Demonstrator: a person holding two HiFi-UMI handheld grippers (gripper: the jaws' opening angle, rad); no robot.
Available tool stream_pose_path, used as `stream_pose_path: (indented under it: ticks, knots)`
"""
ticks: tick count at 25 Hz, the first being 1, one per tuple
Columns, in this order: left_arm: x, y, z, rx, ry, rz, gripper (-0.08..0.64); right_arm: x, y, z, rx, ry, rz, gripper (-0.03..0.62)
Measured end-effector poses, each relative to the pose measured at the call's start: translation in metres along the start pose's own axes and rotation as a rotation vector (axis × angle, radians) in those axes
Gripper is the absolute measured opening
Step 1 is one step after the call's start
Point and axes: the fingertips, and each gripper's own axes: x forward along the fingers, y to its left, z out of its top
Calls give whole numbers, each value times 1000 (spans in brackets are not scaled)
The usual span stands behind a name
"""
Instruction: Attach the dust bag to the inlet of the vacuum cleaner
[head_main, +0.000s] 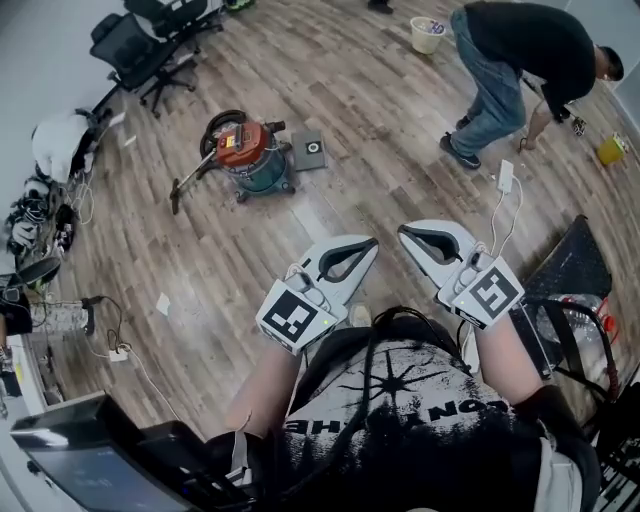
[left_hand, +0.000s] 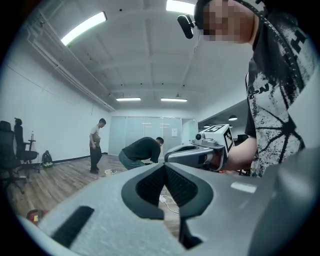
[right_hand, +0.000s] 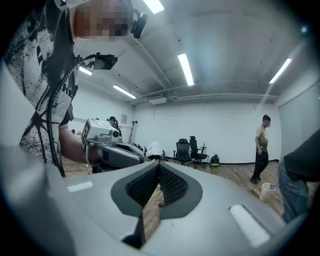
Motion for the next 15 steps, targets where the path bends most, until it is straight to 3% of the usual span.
stream_pose_path:
  ticks: [8,15]
  knots:
    - [1,43,-4,-45,-22,-41,-2,19,-28,-1,-4,51,-80,8]
    - [19,73,-2,-65,-30,-46,-2,33,-58,3,-10,63,-94,8]
